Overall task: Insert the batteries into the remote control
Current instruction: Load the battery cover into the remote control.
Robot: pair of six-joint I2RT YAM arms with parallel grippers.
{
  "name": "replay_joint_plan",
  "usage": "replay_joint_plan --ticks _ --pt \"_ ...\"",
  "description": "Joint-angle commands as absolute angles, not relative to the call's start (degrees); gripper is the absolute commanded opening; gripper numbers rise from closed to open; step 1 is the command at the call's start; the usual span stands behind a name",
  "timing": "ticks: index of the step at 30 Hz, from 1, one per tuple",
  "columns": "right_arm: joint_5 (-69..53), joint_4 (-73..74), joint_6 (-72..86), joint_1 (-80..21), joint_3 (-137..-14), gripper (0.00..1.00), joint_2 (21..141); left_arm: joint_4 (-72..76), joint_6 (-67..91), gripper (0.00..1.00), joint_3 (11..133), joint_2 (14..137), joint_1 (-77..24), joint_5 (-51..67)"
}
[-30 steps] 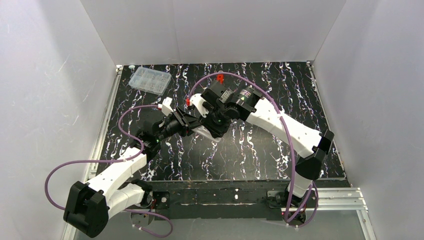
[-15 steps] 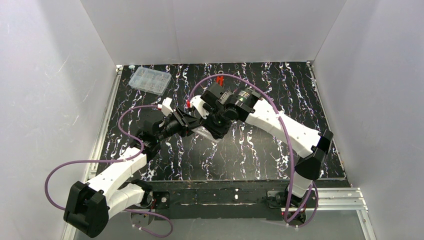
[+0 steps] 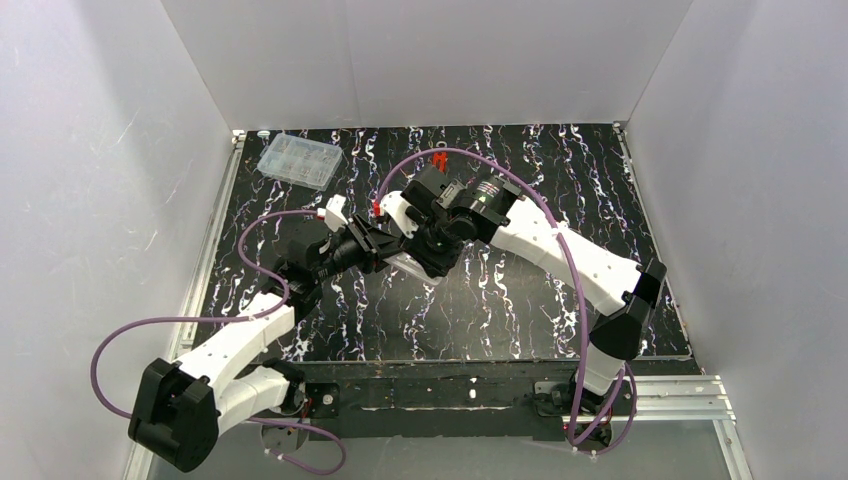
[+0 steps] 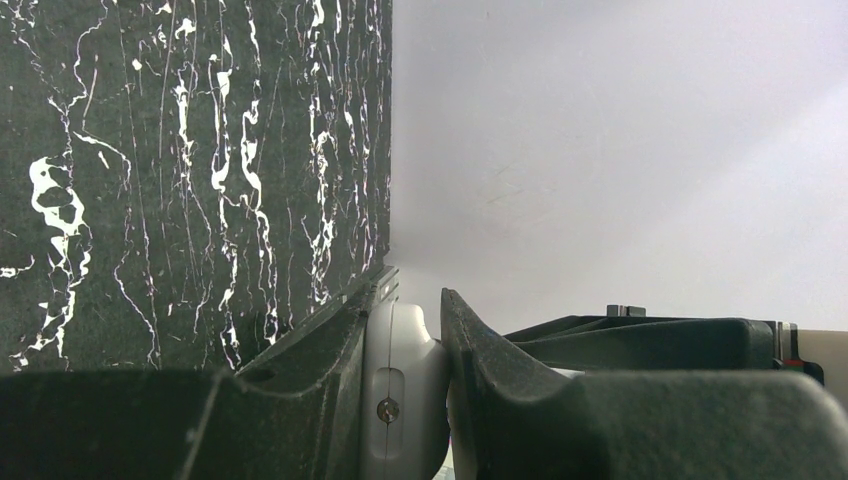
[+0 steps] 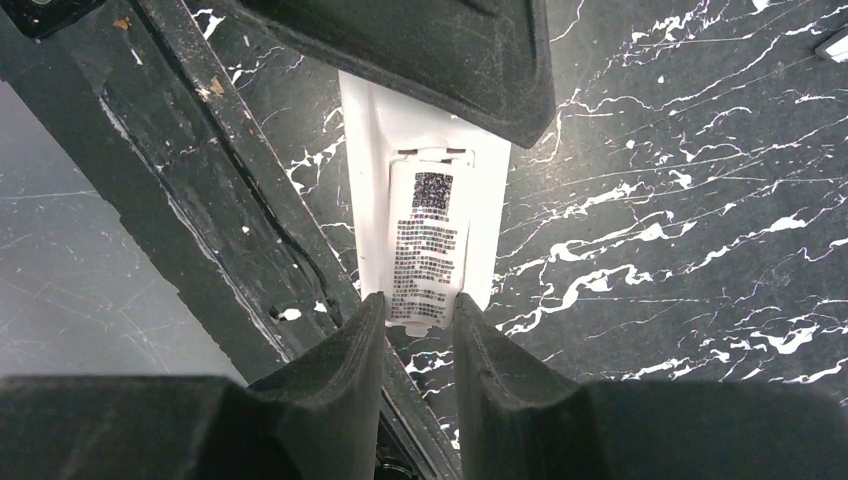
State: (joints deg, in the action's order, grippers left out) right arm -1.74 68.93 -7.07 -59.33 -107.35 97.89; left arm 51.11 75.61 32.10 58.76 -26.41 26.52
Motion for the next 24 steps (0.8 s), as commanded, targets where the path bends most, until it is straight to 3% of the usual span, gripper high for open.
replay_joint_plan --ticks 1,24 --pt "-3.16 68.07 -8.25 -59.72 -108.99 0.19 98.96 57.05 76.85 0.0 34.94 58.56 -26.63 30.25" --pt "-2.99 67.94 -8.37 -59.72 -111.54 0.21 101.37 59.8 78.16 0.0 35.43 59.19 -26.65 31.44"
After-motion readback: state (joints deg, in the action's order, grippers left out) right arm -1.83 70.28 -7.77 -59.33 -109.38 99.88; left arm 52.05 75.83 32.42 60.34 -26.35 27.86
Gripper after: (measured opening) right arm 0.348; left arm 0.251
